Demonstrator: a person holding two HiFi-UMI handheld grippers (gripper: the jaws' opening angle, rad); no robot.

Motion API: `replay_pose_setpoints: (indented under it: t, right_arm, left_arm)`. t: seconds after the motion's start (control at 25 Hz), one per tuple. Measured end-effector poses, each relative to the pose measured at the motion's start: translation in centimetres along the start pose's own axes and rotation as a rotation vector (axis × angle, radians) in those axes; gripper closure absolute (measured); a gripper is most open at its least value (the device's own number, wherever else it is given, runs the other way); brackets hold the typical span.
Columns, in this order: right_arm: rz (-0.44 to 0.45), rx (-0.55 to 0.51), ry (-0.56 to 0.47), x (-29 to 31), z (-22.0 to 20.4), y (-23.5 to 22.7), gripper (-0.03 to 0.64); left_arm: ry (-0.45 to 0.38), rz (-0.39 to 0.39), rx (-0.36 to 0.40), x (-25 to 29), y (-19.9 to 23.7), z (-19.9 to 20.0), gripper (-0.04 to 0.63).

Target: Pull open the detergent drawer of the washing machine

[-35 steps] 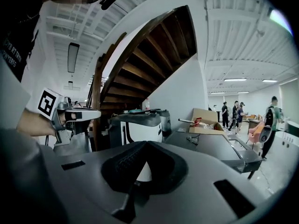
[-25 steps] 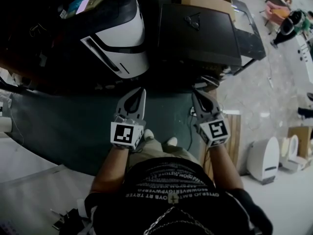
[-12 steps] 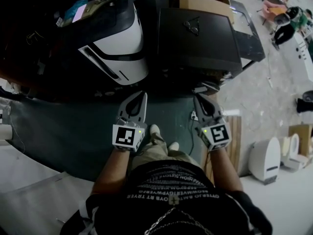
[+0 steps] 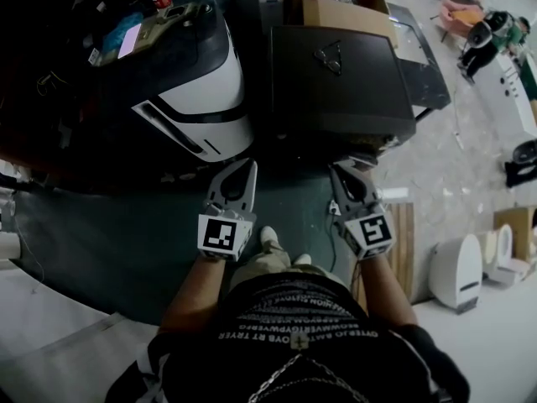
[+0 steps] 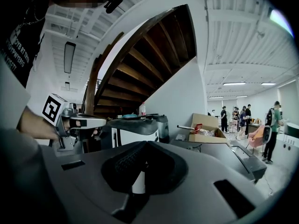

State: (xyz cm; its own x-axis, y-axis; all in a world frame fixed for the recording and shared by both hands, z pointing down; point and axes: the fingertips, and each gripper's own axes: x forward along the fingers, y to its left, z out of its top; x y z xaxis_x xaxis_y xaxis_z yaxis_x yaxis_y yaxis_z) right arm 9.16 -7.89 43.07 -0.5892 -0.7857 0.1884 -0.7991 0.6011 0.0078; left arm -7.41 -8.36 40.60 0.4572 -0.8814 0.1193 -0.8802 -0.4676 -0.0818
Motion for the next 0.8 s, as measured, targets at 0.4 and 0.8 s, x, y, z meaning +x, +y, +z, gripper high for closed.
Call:
replay_pose_setpoints:
  t: [0.4,0.8]
  right_arm:
    - [-0.023,-0.013,0.036,4.7,0.8,-0.1,0.615]
    - [-0.057,-0.044,0.07,6.7,1.0,-0.4,0.615]
  left_arm:
    - [-0.009,-0.07,0.011,3.6,4.1,0.0,0.603]
    - [0.002,-0.155,0.068,6.2,6.0,-0.6,0.603]
